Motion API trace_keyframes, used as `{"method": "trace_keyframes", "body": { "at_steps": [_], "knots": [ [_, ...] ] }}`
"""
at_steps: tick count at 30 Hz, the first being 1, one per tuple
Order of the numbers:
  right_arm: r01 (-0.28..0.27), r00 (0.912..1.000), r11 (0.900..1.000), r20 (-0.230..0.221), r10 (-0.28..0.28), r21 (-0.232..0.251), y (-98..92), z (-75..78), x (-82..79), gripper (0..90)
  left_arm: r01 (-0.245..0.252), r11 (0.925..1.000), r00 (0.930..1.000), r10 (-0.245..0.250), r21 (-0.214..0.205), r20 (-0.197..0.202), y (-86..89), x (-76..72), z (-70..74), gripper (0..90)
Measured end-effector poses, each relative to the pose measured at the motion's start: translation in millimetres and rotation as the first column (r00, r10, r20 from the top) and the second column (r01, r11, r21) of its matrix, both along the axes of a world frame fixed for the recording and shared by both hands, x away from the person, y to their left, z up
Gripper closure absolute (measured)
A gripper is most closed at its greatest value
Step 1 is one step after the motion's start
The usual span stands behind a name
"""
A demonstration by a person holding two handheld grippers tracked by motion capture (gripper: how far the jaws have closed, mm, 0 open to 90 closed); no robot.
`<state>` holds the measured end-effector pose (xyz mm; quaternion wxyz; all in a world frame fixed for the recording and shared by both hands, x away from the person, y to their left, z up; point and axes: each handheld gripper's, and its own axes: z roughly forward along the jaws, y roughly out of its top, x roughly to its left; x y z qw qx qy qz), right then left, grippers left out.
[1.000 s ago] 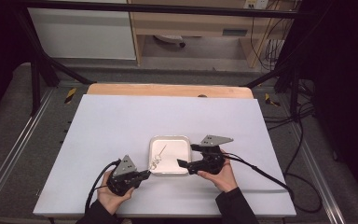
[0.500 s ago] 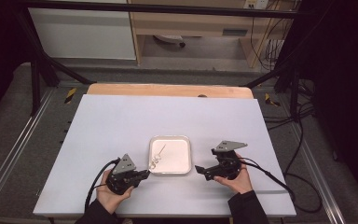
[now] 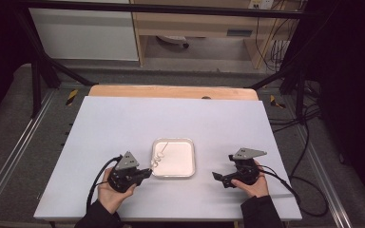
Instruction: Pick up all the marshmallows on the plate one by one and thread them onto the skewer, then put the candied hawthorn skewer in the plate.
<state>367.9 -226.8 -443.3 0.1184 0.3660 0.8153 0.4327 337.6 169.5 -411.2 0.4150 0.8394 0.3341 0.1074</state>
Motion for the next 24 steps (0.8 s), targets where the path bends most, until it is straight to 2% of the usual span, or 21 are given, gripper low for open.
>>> {"method": "trace_keyframes", "body": {
  "at_steps": [6,11,16,24],
  "knots": [
    [-0.004,0.9999,0.9999,0.011,0.004,0.012,-9.5,-2.9,-3.8,0.7,-0.001,0.9999,1.0000,0.001,0.014,-0.002,-4.6,6.2,4.6,88.3],
    [-0.003,0.9999,1.0000,0.012,0.004,-0.007,-12.9,-4.1,-6.1,0.8,-0.005,0.9999,0.9999,0.006,0.012,-0.014,-7.9,11.9,7.7,88.3],
    [0.003,1.0000,1.0000,0.007,-0.003,-0.001,-16.5,-5.0,-6.0,0.8,-0.008,0.9993,0.9999,0.009,0.035,-0.011,-13.8,18.4,11.4,88.3],
    [0.009,1.0000,0.9999,0.000,-0.009,0.006,-19.8,-5.5,-8.0,0.9,-0.012,0.9977,0.9995,0.014,0.067,-0.030,-27.1,30.5,12.3,88.3]
  ]
}}
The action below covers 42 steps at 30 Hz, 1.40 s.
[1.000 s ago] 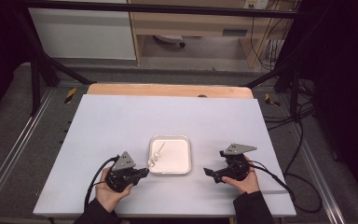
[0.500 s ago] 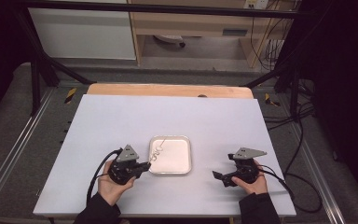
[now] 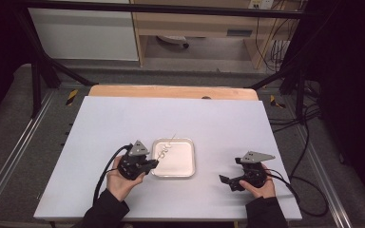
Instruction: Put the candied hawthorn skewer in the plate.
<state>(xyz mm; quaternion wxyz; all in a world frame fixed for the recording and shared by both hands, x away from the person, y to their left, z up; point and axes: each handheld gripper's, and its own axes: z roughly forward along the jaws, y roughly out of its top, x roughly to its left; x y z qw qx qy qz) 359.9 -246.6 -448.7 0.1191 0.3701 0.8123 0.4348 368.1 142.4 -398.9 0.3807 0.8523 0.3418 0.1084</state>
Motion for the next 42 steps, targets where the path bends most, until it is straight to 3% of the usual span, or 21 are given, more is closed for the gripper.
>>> {"method": "trace_keyframes", "body": {
  "at_steps": [21,34,42],
  "knots": [
    [-0.011,0.9999,0.9999,-0.006,0.011,-0.004,0.0,-2.3,-0.2,0.9,-0.038,0.9958,0.9975,0.042,0.084,-0.057,-24.4,26.1,-18.4,88.3],
    [-0.012,0.9998,0.9999,-0.018,0.012,-0.004,1.1,-3.5,0.0,0.9,-0.033,0.9842,0.9941,0.050,0.174,-0.096,-36.8,24.3,-29.2,88.2],
    [-0.014,0.9998,0.9999,-0.017,0.014,-0.006,1.4,-3.8,-0.2,0.9,-0.049,0.9744,0.9932,0.071,0.219,-0.092,-42.5,23.1,-31.2,88.0]
  ]
}}
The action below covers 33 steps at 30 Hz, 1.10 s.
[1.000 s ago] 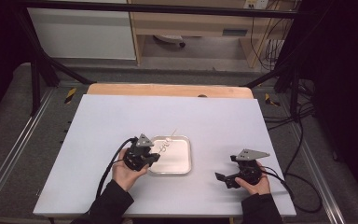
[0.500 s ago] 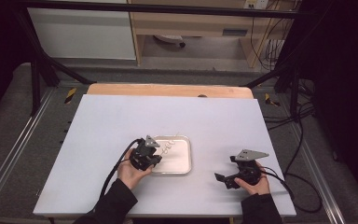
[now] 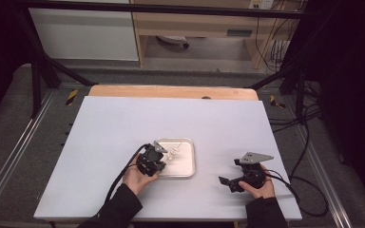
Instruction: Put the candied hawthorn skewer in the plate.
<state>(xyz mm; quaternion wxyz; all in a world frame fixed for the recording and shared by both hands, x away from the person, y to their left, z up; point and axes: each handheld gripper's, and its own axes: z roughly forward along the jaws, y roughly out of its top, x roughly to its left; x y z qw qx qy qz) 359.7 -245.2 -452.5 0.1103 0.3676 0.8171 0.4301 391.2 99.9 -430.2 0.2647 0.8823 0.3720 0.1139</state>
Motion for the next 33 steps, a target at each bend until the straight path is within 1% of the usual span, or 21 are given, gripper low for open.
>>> {"method": "trace_keyframes", "body": {
  "at_steps": [4,7,11,12,13,17,20,22,24,28,29,33],
  "knots": [
    [-0.002,1.0000,1.0000,-0.001,0.002,-0.001,0.1,-0.1,-0.3,0.9,0.000,1.0000,1.0000,0.000,0.002,0.000,-0.5,0.0,0.0,87.5],
    [-0.002,1.0000,1.0000,-0.001,0.002,0.000,0.0,0.0,-0.3,0.9,0.003,1.0000,1.0000,-0.003,0.006,0.006,-0.2,-0.4,0.3,84.4],
    [-0.002,1.0000,1.0000,-0.002,0.002,0.002,-0.1,0.3,-0.4,0.9,0.016,0.9998,0.9998,-0.015,-0.013,0.015,2.5,-1.9,4.0,79.1],
    [-0.002,1.0000,1.0000,0.000,0.002,0.001,-0.1,0.2,-0.4,0.9,0.020,0.9995,0.9996,-0.020,-0.024,0.020,3.7,-2.4,5.4,77.4],
    [0.000,1.0000,1.0000,-0.005,0.000,0.001,-0.1,0.5,-0.6,0.9,0.023,0.9992,0.9995,-0.023,-0.034,0.022,5.1,-2.9,7.1,75.3],
    [0.000,1.0000,1.0000,0.005,0.000,0.001,-0.7,0.8,-0.3,0.9,0.037,0.9976,0.9988,-0.035,-0.058,0.033,13.5,-5.2,13.9,66.6],
    [0.002,1.0000,1.0000,0.004,-0.002,0.002,-1.0,1.2,-0.4,0.8,0.046,0.9955,0.9981,-0.043,-0.083,0.044,20.9,-7.1,19.1,59.9],
    [0.002,1.0000,1.0000,0.003,-0.002,0.004,-0.9,1.3,-0.5,0.8,0.056,0.9948,0.9971,-0.051,-0.085,0.056,24.9,-8.4,21.8,54.1],
    [0.002,1.0000,1.0000,0.003,-0.002,0.003,-1.0,1.3,-0.6,0.8,0.070,0.9942,0.9962,-0.065,-0.082,0.058,29.3,-9.6,24.3,48.6],
    [0.002,1.0000,1.0000,0.003,-0.002,0.005,-1.3,1.7,-0.8,0.8,0.082,0.9928,0.9949,-0.076,-0.087,0.066,39.8,-11.9,26.9,37.9],
    [0.004,1.0000,1.0000,0.003,-0.004,0.006,-1.3,1.8,-0.8,0.8,0.083,0.9931,0.9947,-0.077,-0.084,0.067,43.0,-12.6,27.1,35.6],
    [0.005,1.0000,1.0000,-0.002,-0.005,0.007,-1.5,2.3,-1.1,0.8,0.080,0.9916,0.9941,-0.072,-0.102,0.080,58.9,-16.4,25.7,28.6]
  ]
}}
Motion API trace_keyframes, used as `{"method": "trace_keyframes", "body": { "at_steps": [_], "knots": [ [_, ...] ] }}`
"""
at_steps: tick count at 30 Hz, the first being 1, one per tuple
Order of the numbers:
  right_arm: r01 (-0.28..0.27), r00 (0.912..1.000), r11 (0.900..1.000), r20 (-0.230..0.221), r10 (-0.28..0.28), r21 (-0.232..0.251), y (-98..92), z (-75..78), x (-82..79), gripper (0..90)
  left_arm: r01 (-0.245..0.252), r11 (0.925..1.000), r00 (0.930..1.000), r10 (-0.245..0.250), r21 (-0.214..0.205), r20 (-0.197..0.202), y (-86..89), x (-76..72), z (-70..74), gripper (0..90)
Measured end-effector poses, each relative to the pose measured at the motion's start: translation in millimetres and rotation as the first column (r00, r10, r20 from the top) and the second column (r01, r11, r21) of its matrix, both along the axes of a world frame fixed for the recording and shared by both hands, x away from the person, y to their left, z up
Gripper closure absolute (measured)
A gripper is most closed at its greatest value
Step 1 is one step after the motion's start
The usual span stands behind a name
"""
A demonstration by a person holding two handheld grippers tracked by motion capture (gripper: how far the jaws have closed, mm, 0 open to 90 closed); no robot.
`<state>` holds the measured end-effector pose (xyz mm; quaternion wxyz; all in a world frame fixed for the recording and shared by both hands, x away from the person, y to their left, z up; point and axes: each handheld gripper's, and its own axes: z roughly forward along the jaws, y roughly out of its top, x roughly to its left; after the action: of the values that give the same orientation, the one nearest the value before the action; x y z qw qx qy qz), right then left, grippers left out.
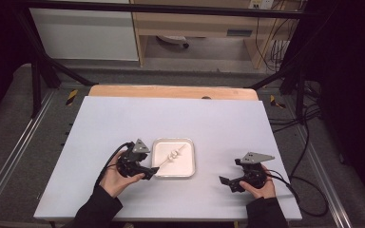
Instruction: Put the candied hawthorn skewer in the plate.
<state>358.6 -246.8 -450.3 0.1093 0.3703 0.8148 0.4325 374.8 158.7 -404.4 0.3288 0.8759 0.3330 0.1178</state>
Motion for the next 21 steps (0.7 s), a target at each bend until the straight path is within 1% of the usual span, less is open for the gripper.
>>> {"method": "trace_keyframes", "body": {
  "at_steps": [3,6,9,13,17,21],
  "knots": [
    [0.002,1.0000,1.0000,0.000,-0.002,0.000,0.0,0.0,0.0,0.8,-0.007,0.9999,0.9999,0.007,-0.014,0.008,13.0,-3.7,-2.5,22.8],
    [0.001,1.0000,1.0000,-0.001,-0.001,0.000,0.0,-0.1,0.1,0.8,-0.020,0.9995,0.9997,0.020,-0.025,0.017,26.3,-7.7,-7.1,19.5],
    [0.002,1.0000,1.0000,-0.002,-0.002,0.003,0.1,-0.1,0.0,0.8,-0.032,0.9992,0.9992,0.033,-0.023,0.021,39.3,-11.3,-12.0,16.1],
    [-0.001,1.0000,1.0000,0.000,0.001,0.003,0.3,-0.5,0.1,0.8,-0.050,0.9974,0.9985,0.051,-0.051,0.017,55.2,-15.6,-18.8,11.7],
    [-0.001,1.0000,1.0000,-0.003,0.001,0.001,0.8,-1.0,-0.1,0.7,-0.079,0.9946,0.9962,0.082,-0.067,0.032,69.2,-19.8,-25.0,10.7],
    [0.000,1.0000,1.0000,-0.004,0.000,-0.001,0.7,-1.0,-0.3,0.7,-0.105,0.9903,0.9936,0.109,-0.091,0.031,81.5,-24.1,-32.7,10.1]
  ]
}}
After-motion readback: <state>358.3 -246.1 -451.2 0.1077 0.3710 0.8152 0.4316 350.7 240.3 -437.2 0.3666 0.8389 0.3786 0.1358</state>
